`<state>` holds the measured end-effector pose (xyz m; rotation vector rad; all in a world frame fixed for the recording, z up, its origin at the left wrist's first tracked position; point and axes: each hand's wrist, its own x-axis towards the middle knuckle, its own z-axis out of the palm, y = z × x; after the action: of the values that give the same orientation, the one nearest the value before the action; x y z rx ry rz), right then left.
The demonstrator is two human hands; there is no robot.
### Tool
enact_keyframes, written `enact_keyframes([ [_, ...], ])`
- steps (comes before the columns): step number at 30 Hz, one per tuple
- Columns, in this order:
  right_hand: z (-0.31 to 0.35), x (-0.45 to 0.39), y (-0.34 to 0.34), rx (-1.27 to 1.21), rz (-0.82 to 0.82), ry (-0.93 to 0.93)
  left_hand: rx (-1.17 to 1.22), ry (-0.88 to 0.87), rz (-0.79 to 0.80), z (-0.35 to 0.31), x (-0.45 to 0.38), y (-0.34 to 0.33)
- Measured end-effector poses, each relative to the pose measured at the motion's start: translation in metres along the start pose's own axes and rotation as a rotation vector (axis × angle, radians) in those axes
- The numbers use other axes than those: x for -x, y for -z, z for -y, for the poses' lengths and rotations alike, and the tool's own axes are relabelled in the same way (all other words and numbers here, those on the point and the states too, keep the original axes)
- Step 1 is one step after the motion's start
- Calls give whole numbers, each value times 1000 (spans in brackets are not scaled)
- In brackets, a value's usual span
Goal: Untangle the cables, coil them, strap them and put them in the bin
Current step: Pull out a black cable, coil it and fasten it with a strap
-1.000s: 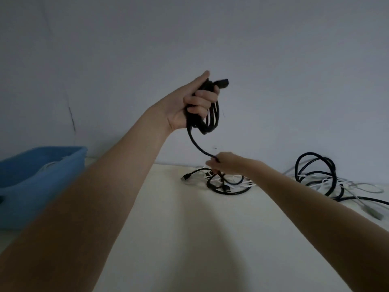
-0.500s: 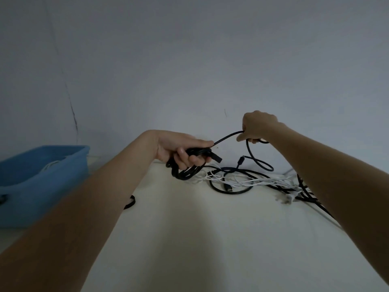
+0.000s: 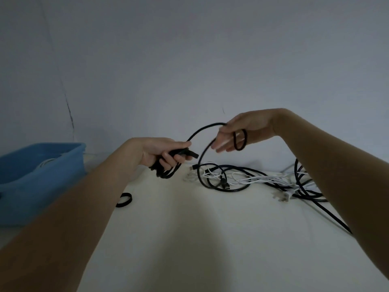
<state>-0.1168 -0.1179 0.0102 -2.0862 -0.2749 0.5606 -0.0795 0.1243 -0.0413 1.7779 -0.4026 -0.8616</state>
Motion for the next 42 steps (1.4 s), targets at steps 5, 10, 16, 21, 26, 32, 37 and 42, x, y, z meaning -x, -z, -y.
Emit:
enact_keyframes([
  [5, 7, -5, 3, -155, -326, 66, 72, -96, 55, -14, -1, -7],
  [10, 14, -21, -26, 28, -702, 45, 337, -184, -150, -24, -20, -23],
  [16, 18, -29, -51, 159, -659, 129, 574, -257, -375, -32, -40, -28],
  [21, 2, -27, -77, -149, -330, 114, 592, -347, -460, -37, -54, -27],
  [26, -38, -39, -79, -305, -150, -101, 892, -623, -440, -52, -46, -27],
  [32, -70, -44, -82, 256, -360, -280, 866, -660, 38, -74, -18, -21],
  [37, -78, -47, -56, 772, -589, -260, 493, -425, 407, -72, -4, -36],
  [42, -63, -34, -31, 1037, -884, -272, 68, -182, 439, -63, 7, -49],
])
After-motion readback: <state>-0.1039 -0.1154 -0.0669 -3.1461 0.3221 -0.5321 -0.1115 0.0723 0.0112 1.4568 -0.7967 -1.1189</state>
